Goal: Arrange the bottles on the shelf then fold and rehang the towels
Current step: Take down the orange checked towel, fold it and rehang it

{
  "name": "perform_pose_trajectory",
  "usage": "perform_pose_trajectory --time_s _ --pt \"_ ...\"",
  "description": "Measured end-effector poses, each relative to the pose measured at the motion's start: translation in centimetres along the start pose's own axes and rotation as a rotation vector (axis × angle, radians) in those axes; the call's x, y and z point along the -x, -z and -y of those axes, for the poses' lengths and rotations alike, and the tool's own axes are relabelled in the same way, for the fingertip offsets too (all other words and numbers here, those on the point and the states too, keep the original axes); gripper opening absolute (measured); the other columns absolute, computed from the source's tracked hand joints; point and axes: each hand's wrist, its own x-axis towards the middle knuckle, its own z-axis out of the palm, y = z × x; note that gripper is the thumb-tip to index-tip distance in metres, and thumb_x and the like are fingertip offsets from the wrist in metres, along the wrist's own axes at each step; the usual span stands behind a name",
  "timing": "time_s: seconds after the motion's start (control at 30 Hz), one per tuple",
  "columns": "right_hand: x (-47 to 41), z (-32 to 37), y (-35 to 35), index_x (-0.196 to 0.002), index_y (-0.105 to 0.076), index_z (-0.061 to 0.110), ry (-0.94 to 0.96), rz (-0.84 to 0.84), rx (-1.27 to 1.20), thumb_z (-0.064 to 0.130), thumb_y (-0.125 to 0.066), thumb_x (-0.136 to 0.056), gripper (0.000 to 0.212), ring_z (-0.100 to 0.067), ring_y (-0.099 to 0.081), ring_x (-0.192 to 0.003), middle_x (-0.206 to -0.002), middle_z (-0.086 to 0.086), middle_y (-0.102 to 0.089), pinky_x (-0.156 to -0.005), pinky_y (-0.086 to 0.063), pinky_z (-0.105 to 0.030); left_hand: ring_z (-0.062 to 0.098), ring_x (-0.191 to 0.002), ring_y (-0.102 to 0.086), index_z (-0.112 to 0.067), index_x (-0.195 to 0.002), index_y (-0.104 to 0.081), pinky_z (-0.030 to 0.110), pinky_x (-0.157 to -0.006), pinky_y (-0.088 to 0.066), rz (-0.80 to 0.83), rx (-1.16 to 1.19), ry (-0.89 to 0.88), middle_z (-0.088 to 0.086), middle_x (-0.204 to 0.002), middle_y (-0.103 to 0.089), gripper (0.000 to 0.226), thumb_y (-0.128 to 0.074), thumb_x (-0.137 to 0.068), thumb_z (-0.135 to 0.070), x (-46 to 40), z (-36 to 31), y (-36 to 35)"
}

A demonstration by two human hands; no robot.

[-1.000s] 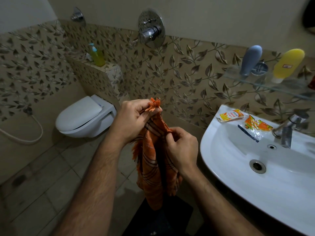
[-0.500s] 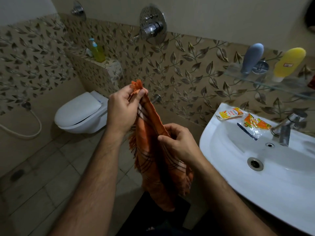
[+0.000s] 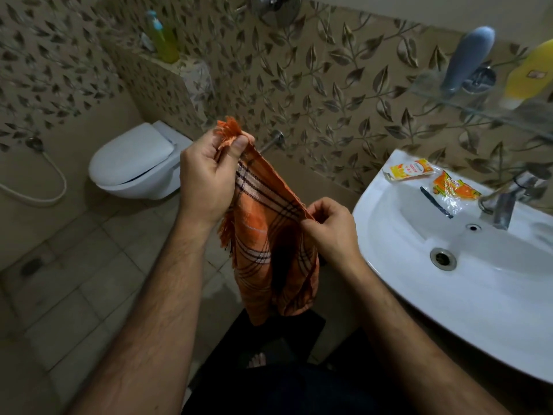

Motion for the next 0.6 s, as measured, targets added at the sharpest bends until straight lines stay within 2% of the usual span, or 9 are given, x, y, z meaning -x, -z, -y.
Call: perform_pose_trajectory --time_s 0.13,0.23,0.33,0.4,0.43,0.53,0.6 --pt "0.8 -0.1 -0.8 -0.078 -0.059 0.020 -0.021 0.058 -0.078 0.021 -0.063 -0.082 0.006 -0.015 -0.062 -0.071 -0.075 0.005 -0.065 -0.073 -0.056 -0.045 0.001 -0.076 -0.064 -0.024 -0.087 -0.066 0.019 -0.073 -0.050 -0.031 0.080 0.058 -0.014 -0.077 -0.068 0.013 -0.058 -0.096 -0.019 0.7 0.8 0.2" --pt "1.1 -0.1 -0.6 -0.084 -0.068 0.016 0.056 0.066 -0.209 0.016 -0.063 -0.089 0.007 -0.011 -0.063 -0.076 -0.078 0.005 -0.068 -0.074 -0.054 -0.038 0.002 -0.075 -0.063 -0.024 -0.085 -0.065 0.022 -0.073 -0.050 -0.181 0.042 0.179 -0.010 -0.080 -0.066 0.016 -0.055 -0.097 -0.019 0.3 2.8 1.0" --pt "1.0 0.9 0.3 -0.089 -0.074 0.013 0.147 0.025 -0.224 0.010 -0.062 -0.091 0.013 -0.008 -0.067 -0.081 -0.081 0.006 -0.072 -0.077 -0.056 -0.034 0.018 -0.073 -0.062 -0.020 -0.078 -0.059 0.033 -0.071 -0.048 -0.200 -0.232 0.287 0.001 -0.076 -0.065 0.019 -0.052 -0.096 -0.025 1.0 6.4 1.7" --pt "0.9 1.9 0.6 -0.090 -0.077 0.020 0.202 0.016 -0.159 0.015 -0.062 -0.092 0.016 -0.007 -0.069 -0.084 -0.082 0.011 -0.074 -0.077 -0.058 -0.033 0.032 -0.077 -0.062 -0.015 -0.078 -0.057 0.036 -0.067 -0.043 -0.169 -0.368 0.355 0.012 -0.079 -0.064 0.022 -0.052 -0.096 -0.027 2.2 8.2 1.7" --pt "0.9 2.2 0.5 -0.091 -0.078 0.024 0.208 0.013 -0.129 0.019 -0.062 -0.092 0.017 -0.006 -0.069 -0.085 -0.082 0.013 -0.074 -0.078 -0.059 -0.034 0.033 -0.078 -0.061 -0.013 -0.078 -0.056 0.035 -0.066 -0.041 -0.170 -0.384 0.388 0.015 -0.080 -0.065 0.024 -0.051 -0.096 -0.027 2.6 8.7 1.6" --pt "0.8 2.2 0.5 -0.094 -0.079 0.029 0.183 -0.009 -0.040 0.021 -0.062 -0.090 0.019 -0.001 -0.069 -0.087 -0.083 0.019 -0.075 -0.081 -0.059 -0.039 0.022 -0.070 -0.056 -0.013 -0.077 -0.054 0.028 -0.063 -0.034 -0.249 -0.340 0.401 0.006 -0.074 -0.061 0.025 -0.051 -0.098 -0.026 3.0 8.1 1.8" --pt "1.0 1.9 0.4 -0.096 -0.079 0.027 0.180 0.014 -0.017 0.018 -0.062 -0.090 0.020 0.000 -0.069 -0.088 -0.086 0.018 -0.075 -0.082 -0.059 -0.039 0.012 -0.065 -0.053 -0.019 -0.073 -0.054 0.026 -0.063 -0.039 -0.322 -0.188 0.389 -0.005 -0.069 -0.056 0.028 -0.051 -0.098 -0.028 2.6 7.3 2.0"
